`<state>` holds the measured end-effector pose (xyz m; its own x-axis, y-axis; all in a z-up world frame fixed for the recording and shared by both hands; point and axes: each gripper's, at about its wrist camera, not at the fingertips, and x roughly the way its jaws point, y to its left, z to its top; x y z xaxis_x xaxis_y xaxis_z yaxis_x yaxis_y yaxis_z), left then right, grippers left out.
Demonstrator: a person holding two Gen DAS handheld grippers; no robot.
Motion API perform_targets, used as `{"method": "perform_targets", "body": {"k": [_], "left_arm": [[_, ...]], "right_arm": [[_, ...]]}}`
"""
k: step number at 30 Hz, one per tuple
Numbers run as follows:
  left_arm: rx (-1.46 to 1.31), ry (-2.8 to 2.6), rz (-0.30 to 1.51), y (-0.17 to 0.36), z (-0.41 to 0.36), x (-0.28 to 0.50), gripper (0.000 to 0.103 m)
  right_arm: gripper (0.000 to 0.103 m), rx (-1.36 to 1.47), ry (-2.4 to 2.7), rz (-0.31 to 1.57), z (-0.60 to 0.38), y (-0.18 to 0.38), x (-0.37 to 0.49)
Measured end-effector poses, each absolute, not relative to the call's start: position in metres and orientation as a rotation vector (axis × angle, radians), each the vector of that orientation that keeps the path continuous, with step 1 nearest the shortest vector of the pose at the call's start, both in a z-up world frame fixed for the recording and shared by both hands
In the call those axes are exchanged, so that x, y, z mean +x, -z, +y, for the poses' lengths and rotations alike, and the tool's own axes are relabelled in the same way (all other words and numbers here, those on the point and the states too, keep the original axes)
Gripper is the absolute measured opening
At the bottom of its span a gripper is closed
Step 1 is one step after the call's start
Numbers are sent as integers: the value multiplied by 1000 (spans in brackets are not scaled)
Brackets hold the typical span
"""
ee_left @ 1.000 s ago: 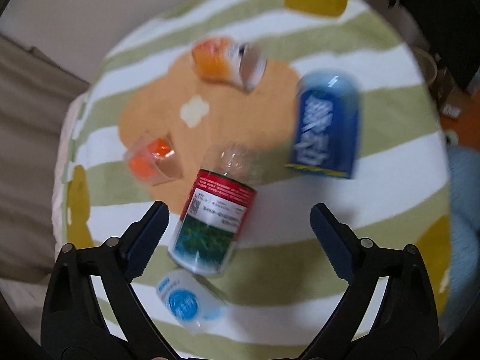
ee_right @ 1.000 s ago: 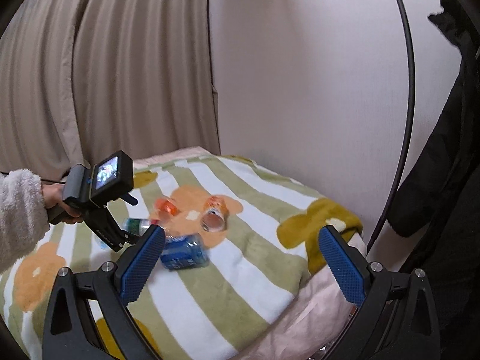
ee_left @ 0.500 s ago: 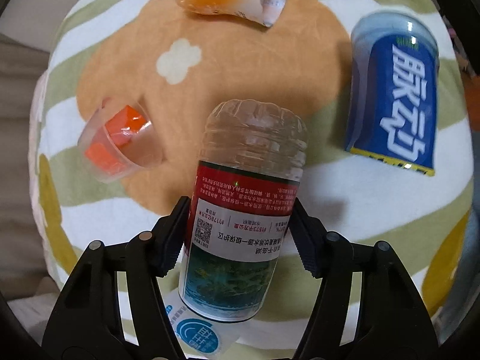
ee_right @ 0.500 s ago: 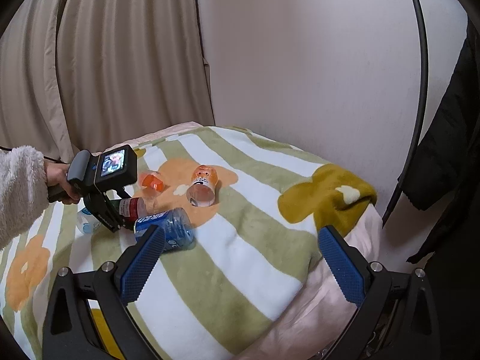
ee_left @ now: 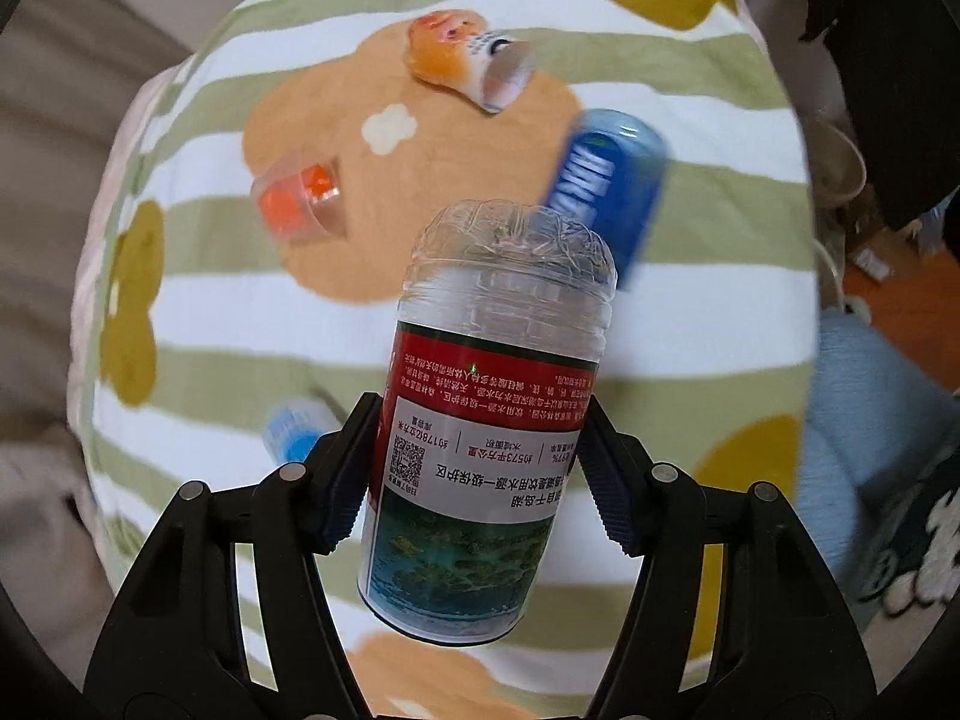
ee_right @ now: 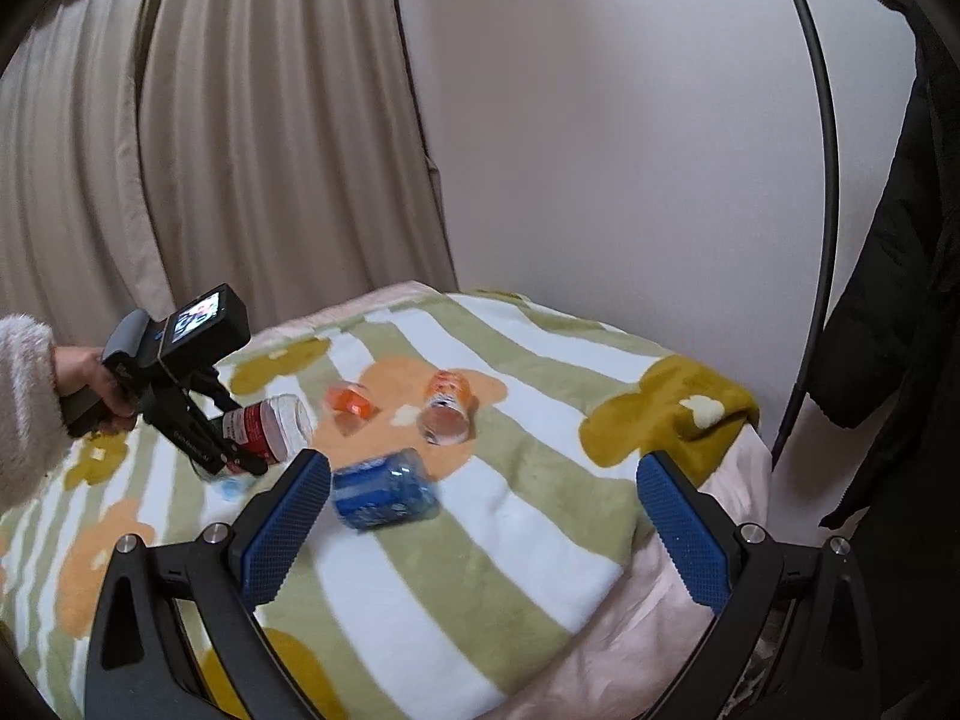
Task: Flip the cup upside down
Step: 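Hold the bottle in the left tool while the right tool closes on it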
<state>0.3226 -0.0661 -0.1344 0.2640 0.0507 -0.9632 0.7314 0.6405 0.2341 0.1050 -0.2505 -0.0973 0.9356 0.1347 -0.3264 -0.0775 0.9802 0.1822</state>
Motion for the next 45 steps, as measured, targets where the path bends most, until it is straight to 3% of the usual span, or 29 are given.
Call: {"method": "perform_targets", "body": {"k": [7, 18, 20, 21, 22, 24, 29, 36, 45], "left_arm": [[625, 434, 1361, 176, -75, 278, 61], [404, 369, 1453, 238, -65, 285, 61], [372, 366, 1443, 235, -61, 286, 65], [362, 356, 1435, 233, -58, 286, 74], [357, 327, 1424, 229, -55, 287, 90], [328, 302, 1385, 217, -45, 285, 98], [211, 257, 1232, 156, 0, 263, 98], [106, 124, 913, 78, 69, 166, 103], [27, 34, 773, 80, 121, 80, 103]], "right_arm": [[102, 176, -158, 299, -242, 79, 69], [102, 158, -139, 313, -252, 78, 34], [102, 159, -138, 321, -252, 79, 31], [102, 159, -141, 324, -252, 79, 30], [102, 159, -145, 328, -252, 79, 29], [102, 163, -152, 340, -251, 79, 29], [102, 197, -223, 369, -245, 63, 36], [102, 321, -373, 511, -204, 45, 87], [102, 532, -420, 920, -108, 125, 187]]}}
